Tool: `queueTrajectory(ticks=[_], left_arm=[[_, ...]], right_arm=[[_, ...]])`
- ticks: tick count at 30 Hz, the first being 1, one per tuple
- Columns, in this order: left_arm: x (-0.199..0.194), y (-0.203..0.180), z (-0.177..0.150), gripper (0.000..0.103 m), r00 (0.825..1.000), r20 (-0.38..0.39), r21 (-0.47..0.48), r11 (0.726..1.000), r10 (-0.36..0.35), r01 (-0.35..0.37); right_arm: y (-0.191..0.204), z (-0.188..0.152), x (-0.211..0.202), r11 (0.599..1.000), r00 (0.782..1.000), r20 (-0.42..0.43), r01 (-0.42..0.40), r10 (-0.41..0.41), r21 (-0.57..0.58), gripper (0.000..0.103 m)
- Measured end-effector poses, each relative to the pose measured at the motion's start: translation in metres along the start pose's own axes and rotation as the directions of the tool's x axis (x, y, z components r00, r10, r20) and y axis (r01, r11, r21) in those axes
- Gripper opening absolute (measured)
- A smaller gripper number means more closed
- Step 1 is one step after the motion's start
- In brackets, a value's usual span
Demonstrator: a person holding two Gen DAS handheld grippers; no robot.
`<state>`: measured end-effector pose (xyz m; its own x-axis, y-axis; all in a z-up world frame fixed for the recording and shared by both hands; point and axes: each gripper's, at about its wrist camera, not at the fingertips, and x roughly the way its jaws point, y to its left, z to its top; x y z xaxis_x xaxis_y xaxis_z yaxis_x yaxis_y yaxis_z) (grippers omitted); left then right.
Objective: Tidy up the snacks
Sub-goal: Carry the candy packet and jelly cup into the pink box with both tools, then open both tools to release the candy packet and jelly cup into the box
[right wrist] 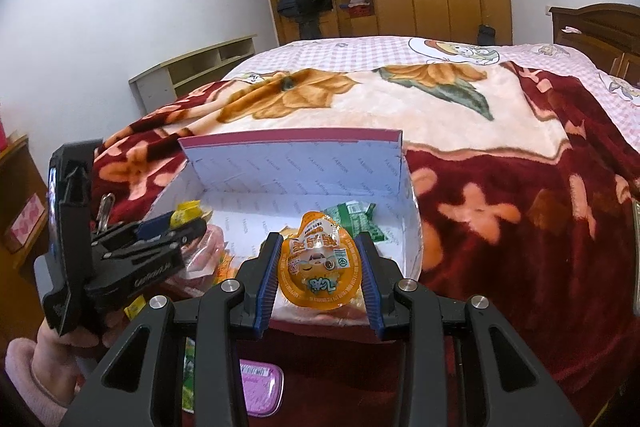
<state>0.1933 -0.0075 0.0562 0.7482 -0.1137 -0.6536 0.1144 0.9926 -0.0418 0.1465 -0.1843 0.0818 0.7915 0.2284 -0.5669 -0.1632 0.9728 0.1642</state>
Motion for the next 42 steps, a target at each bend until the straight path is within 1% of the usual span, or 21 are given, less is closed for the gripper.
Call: queueTrajectory(ticks=[7, 14, 20, 27, 29, 31, 33, 37, 42], left_arm=[[0.0, 0.003, -0.001, 0.051, 1.0, -0.005, -0.02, 1.0, -0.003, 0.002], [-0.001, 0.002, -0.003, 0.052, 1.0, -0.002, -0.012, 1.0, -0.001, 0.001], [0.0, 0.002, -0.003, 0.055, 1.0, -0.004, -0.019, 1.0, 0.003, -0.003], [0.001, 0.003, -0.003, 0.06, 1.0, -0.003, -0.026, 1.0, 0.012, -0.012], [0.001, 0.004, -0.003, 0.062, 1.0, -0.003, -0.03, 0.999, 0.017, -0.017], [0.001, 0.006, -0.004, 0.067, 1.0, -0.005, -0.033, 0.999, 0.02, -0.02], [0.001, 0.007, -0.004, 0.068, 1.0, -0.004, -0.033, 0.999, 0.023, -0.023], [-0.003, 0.007, -0.003, 0.068, 1.0, 0.001, -0.023, 0.999, 0.031, -0.031], [-0.017, 0.009, 0.001, 0.068, 0.999, 0.023, -0.016, 0.999, 0.032, -0.031]], right_arm=[[-0.006, 0.014, 0.016, 0.999, 0.999, -0.002, 0.037, -0.037, -0.007, 0.038], [-0.016, 0.021, 0.047, 0.997, 0.997, -0.04, 0.072, -0.072, 0.004, 0.038], [-0.022, 0.02, 0.063, 0.997, 0.996, -0.064, 0.07, -0.069, 0.016, 0.038], [-0.025, 0.016, 0.071, 0.999, 0.996, -0.084, 0.044, -0.041, 0.029, 0.038], [-0.023, 0.016, 0.071, 0.999, 0.996, -0.082, 0.032, -0.03, 0.028, 0.043], [-0.021, 0.017, 0.069, 0.999, 0.997, -0.067, 0.032, -0.031, 0.018, 0.058], [-0.016, 0.018, 0.065, 0.999, 0.998, -0.052, 0.047, -0.047, 0.002, 0.068], [-0.011, 0.02, 0.055, 0.999, 0.999, -0.036, 0.036, -0.036, -0.009, 0.069], [-0.007, 0.022, 0.041, 1.0, 1.0, -0.023, 0.015, -0.015, 0.005, 0.069]])
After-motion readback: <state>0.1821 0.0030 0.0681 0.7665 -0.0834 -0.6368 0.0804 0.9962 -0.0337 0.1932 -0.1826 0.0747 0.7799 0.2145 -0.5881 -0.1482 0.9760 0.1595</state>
